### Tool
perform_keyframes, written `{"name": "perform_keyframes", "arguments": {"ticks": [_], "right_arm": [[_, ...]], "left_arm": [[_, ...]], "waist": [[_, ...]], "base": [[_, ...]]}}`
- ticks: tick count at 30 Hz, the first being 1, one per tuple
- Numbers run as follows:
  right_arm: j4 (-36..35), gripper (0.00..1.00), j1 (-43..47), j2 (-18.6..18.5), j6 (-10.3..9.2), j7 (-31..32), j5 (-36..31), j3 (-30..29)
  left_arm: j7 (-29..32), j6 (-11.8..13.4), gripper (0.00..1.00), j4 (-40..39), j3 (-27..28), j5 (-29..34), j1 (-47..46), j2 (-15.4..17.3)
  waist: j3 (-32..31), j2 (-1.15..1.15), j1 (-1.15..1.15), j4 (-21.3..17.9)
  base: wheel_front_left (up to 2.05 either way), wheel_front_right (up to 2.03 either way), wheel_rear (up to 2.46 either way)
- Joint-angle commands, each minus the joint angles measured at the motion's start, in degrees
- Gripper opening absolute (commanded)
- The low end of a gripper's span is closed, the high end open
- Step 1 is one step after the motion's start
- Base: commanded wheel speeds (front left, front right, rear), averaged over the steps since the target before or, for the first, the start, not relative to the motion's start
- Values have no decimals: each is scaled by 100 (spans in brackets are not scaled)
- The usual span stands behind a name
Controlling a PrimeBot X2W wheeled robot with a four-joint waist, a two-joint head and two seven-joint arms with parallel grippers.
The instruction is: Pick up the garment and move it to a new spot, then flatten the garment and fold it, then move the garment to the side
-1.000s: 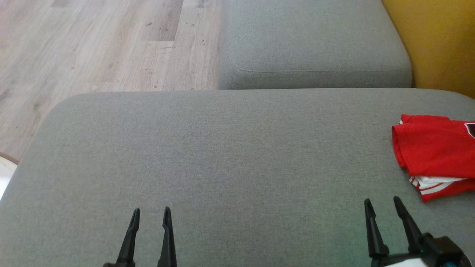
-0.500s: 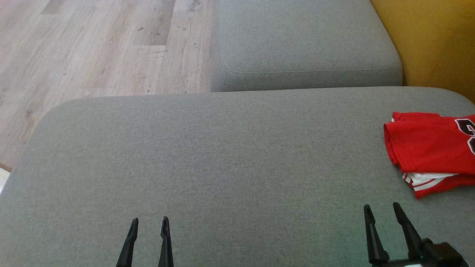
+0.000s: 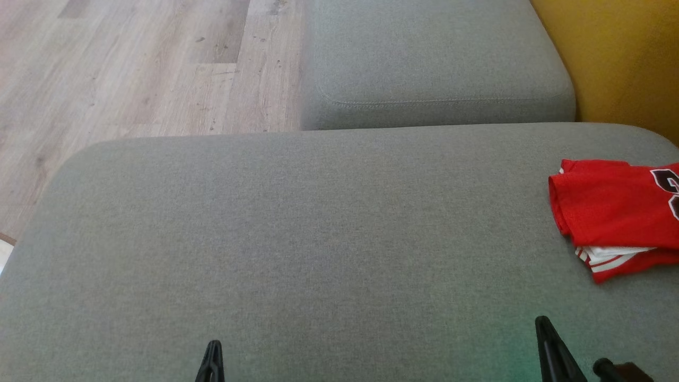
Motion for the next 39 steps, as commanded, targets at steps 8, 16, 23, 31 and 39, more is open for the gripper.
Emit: {"name": "perform_keyframes", "arguments": {"ticks": [8, 16, 23, 31, 39], "right_arm": [[-150, 0, -300, -51, -1, 144, 747, -22], [-123, 0, -422, -75, -1, 236, 1252, -37], [-98, 0, -542, -95, -1, 332, 1752, -58], [-68, 0, -695, -117, -2, 459, 2389, -90], [-41, 0, -831, -132, -2, 576, 2950, -123]], "left_arm": [[103, -103, 0, -136, 124, -698, -316, 47], [195, -173, 0, -85, 199, -1179, -443, 71], [290, -240, 0, -41, 279, -1657, -565, 91], [415, -324, 0, -1, 389, -2265, -719, 113], [532, -398, 0, 27, 493, -2798, -849, 127]], "waist": [[49, 0, 0, -29], [85, 0, 0, -51], [123, 0, 0, -73], [171, 0, 0, -102], [213, 0, 0, -127]], "base": [[0, 0, 0], [0, 0, 0], [0, 0, 0], [0, 0, 0], [0, 0, 0]]}}
